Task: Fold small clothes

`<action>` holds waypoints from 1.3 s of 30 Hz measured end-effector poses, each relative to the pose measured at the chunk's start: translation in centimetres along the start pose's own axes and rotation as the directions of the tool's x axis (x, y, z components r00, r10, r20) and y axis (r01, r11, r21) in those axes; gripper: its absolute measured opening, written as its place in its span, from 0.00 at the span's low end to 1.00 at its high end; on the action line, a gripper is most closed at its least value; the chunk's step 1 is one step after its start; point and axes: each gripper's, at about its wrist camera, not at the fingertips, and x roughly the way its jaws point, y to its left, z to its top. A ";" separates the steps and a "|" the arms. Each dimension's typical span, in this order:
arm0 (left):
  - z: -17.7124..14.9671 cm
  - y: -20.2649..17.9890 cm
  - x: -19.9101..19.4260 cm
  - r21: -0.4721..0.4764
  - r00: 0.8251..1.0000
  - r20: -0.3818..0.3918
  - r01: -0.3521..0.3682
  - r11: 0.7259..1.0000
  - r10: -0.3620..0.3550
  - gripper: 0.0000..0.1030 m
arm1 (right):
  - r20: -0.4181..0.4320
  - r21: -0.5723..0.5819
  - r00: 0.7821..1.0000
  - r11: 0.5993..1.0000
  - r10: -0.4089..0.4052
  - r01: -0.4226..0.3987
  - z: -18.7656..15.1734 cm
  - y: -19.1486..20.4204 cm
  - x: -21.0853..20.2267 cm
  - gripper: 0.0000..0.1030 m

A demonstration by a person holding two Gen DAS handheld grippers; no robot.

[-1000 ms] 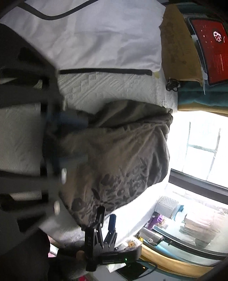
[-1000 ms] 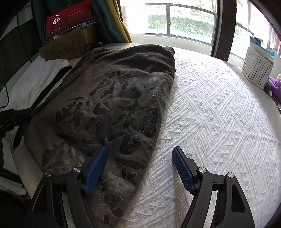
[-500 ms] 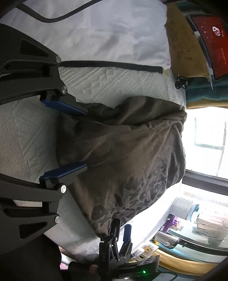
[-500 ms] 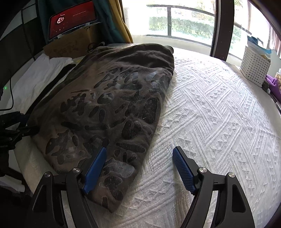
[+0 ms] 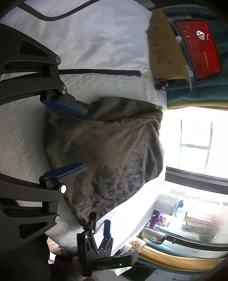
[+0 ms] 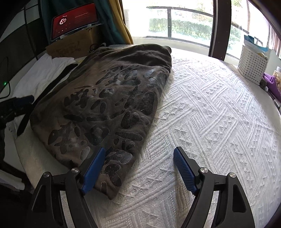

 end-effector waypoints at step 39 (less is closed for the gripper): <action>11.2 6.3 11.7 -0.060 0.999 -0.053 -0.004 0.998 0.001 0.75 | -0.010 0.044 0.999 0.998 -0.043 0.043 10.6 -6.0 4.8 0.79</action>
